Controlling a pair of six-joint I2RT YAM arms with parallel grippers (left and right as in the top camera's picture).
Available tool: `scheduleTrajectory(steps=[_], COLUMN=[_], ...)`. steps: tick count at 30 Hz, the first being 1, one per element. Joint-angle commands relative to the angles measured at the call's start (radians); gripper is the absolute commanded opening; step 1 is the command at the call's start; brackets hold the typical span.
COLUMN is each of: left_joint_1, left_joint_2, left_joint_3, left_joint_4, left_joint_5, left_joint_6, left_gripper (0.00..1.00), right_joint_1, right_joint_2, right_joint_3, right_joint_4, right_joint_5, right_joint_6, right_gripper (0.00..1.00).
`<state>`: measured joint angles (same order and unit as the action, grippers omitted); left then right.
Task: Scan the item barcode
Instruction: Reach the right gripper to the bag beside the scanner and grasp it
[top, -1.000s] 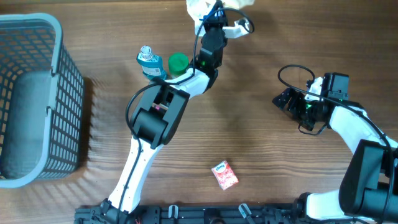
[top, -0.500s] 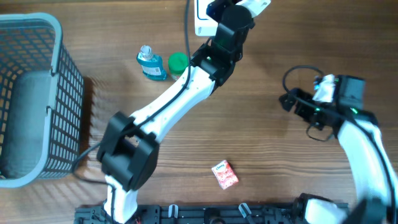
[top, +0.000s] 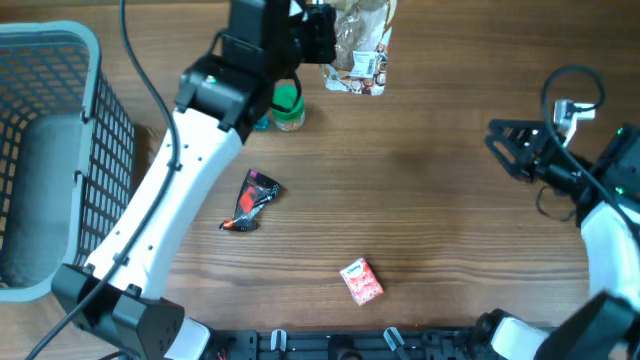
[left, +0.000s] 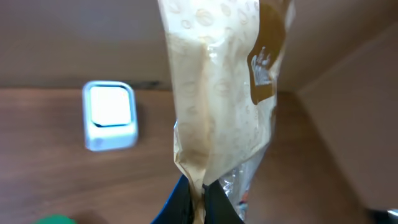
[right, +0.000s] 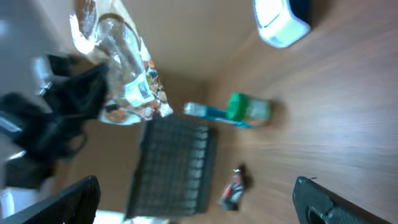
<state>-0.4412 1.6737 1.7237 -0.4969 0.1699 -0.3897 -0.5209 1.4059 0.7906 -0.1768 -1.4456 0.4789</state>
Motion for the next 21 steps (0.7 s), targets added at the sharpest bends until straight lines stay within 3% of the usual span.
scheduleTrajectory(steps=[1,5,9,18,21], left_joint_1=[0.007,-0.031,-0.080,-0.092,-0.098], left_joint_2=[0.008,0.066,0.132,0.135,0.135], left_joint_3=[0.001,-0.005,-0.005,-0.005,-0.005], left_joint_4=[0.003,0.006,0.008,0.013,0.010], left_joint_5=[0.206,0.249,0.257,0.369,0.409], left_joint_6=[-0.128,-0.196,-0.248,-0.278,-0.300], left_gripper=[0.04,0.04,0.04,0.04,0.04], right_joint_1=[0.015,0.114,0.217,0.332,0.341], right_joint_2=[0.117,0.177,0.177,0.296,0.336], right_joint_3=[0.006,0.006,0.006,0.007,0.007], right_joint_4=[0.161,0.467,0.962,1.059,1.081], right_joint_5=[-0.178,-0.176,-0.064,0.079,0.100], right_joint_6=[0.222,0.427,0.779,0.782,0.782], right_gripper=[1.00,1.00,1.00,0.95,0.65])
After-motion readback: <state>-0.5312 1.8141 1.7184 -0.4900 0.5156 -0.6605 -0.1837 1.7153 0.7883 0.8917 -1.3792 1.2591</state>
